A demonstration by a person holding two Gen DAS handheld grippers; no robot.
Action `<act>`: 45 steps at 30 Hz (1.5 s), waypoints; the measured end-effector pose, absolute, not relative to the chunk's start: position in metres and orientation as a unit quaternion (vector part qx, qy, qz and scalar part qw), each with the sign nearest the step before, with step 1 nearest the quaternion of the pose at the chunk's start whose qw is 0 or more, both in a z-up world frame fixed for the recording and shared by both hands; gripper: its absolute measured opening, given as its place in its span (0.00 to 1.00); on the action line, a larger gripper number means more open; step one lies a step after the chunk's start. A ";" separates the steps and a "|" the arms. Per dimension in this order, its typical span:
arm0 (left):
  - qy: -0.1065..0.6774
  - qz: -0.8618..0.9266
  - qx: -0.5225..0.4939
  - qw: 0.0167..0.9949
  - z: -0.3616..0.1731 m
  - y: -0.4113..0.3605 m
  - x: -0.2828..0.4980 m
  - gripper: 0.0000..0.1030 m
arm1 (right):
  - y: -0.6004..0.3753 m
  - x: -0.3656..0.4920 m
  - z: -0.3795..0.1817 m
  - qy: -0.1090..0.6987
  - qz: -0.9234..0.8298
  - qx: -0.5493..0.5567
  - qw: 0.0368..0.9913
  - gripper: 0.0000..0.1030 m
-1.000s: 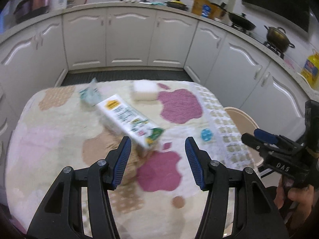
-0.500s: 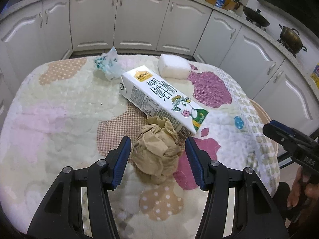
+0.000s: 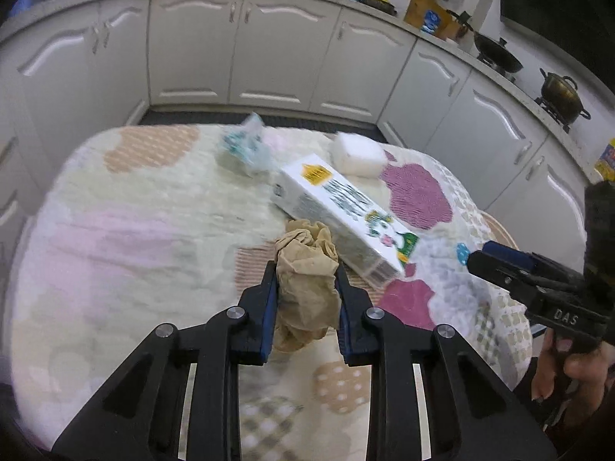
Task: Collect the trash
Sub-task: 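Grasp the crumpled brown paper with the left tool while the right tool grasps the milk carton, then carry the brown paper and milk carton over the beige bin with both tools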
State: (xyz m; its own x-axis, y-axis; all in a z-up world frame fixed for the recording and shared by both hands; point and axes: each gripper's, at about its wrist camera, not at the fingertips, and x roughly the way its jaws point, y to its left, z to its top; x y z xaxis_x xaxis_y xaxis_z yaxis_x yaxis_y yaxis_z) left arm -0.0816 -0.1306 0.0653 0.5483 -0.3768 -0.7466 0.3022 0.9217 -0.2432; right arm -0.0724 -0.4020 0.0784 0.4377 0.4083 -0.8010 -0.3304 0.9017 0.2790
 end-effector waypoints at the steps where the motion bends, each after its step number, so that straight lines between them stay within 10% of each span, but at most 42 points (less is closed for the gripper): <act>1: 0.432 -0.188 -0.041 0.881 0.067 -0.126 -0.083 0.23 | -0.394 -0.068 0.077 0.487 0.226 0.038 0.843 0.60; 45: 0.421 -0.173 -0.021 0.890 0.068 -0.147 -0.096 0.23 | -0.400 -0.101 0.089 0.462 0.189 0.011 0.866 0.50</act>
